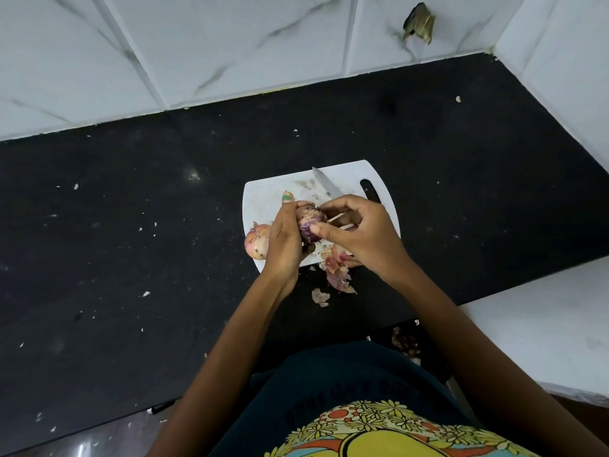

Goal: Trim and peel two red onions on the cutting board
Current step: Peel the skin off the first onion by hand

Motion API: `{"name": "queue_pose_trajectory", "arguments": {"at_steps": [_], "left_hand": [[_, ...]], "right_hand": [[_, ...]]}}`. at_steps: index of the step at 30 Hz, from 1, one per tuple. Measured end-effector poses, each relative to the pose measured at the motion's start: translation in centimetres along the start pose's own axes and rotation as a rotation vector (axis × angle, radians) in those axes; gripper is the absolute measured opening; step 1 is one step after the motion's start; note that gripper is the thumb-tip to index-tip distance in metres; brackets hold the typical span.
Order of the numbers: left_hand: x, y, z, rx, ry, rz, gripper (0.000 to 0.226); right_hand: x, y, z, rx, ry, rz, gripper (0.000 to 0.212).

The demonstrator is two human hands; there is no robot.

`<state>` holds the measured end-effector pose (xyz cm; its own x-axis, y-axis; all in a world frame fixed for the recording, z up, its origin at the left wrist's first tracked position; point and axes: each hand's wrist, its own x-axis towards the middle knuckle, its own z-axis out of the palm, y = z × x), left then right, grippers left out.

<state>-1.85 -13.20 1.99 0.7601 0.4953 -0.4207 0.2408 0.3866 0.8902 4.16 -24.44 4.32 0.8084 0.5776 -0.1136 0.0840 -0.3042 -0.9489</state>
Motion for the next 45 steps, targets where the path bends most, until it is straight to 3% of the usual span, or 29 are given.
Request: {"name": "queue_pose_trajectory", "arguments": {"at_steps": [4,7,11,13,16,20,23,28,33,37,45], "left_hand": [[0.1,0.1,-0.2,-0.032,0.010,0.003,0.047],[0.1,0.1,-0.2,-0.028,0.004,0.017,0.048],[-0.1,0.2,-0.1,-0.052,-0.009,0.023,0.043],[-0.2,0.3,-0.2,-0.058,-0.015,0.025,0.041],[-0.2,0.2,-0.1,-0.058,-0.019,0.039,0.040],[-0.3,0.1,0.1,-0.058,-0.033,0.064,0.038],[-0.4,0.2,0.0,-0.069,-0.045,0.071,0.039],[-0.6,0.4,0.0,-0.081,-0.066,0.096,0.043],[-0.8,0.3,0.0,-0.111,-0.026,0.081,0.064],[-0.6,0.6,0.0,-0.178,-0.029,0.032,0.062],[-0.1,0.3,0.1,-0.224,-0.130,0.129,0.058]], "right_hand": [[0.1,0.4,-0.2,0.068,0.115,-0.017,0.010],[0.1,1.5,-0.8,-0.039,0.056,0.063,0.006],[-0.1,3.1,-1.0,-0.345,-0.023,0.082,0.034],[-0.1,3.3,-1.2,-0.384,-0.012,0.063,0.033],[0.0,2.2,-1.5,-0.246,-0.025,0.060,0.009],[-0.2,0.0,-1.3,0.002,-0.092,0.088,0.023],[-0.5,-0.7,-0.6,-0.047,-0.062,0.067,0.034],[-0.5,-0.9,0.1,-0.028,0.036,0.057,0.032],[-0.6,-0.8,-0.2,0.040,-0.013,0.038,0.031],[-0.8,-0.9,-0.2,0.068,-0.035,0.019,0.031],[-0.8,-1.1,0.2,0.024,0.013,0.054,0.029]]}}
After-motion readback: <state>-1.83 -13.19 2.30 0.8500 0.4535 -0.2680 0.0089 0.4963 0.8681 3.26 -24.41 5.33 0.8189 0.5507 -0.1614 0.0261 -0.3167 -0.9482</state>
